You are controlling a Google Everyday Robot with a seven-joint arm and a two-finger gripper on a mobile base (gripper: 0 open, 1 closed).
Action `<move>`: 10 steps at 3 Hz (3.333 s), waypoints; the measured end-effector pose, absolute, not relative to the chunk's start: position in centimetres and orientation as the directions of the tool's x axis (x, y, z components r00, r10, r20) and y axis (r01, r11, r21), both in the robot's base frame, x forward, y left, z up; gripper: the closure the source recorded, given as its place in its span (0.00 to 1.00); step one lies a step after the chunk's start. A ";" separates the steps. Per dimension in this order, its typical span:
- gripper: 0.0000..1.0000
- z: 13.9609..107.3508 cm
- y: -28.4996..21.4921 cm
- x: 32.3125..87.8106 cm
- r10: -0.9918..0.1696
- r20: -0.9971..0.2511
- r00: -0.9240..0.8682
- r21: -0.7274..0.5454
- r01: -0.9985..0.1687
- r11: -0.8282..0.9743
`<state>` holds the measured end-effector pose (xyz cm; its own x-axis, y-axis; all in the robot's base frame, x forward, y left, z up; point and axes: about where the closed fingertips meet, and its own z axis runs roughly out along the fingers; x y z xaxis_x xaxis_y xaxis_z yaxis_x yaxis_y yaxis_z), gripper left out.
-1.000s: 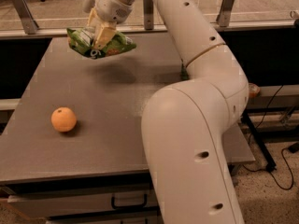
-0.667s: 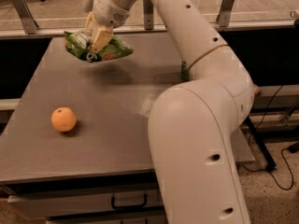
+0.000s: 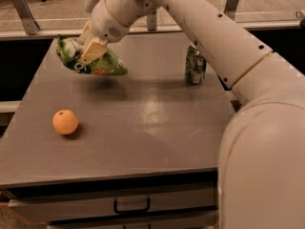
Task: Move green rice chip bag near orange
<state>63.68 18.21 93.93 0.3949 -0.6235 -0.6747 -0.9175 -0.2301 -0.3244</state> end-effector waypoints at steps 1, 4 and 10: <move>0.76 89.8 19.4 60.7 -0.636 -0.697 0.330 -0.246 -0.944 -0.220; 0.05 85.8 20.3 57.0 -0.651 -0.719 0.244 -0.138 -0.968 -0.210; 0.00 95.4 6.2 47.8 -0.886 -0.453 0.098 -0.277 -0.960 0.036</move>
Offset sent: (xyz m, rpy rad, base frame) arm -0.0856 0.0225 -0.1014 -0.0324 0.2494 -0.0352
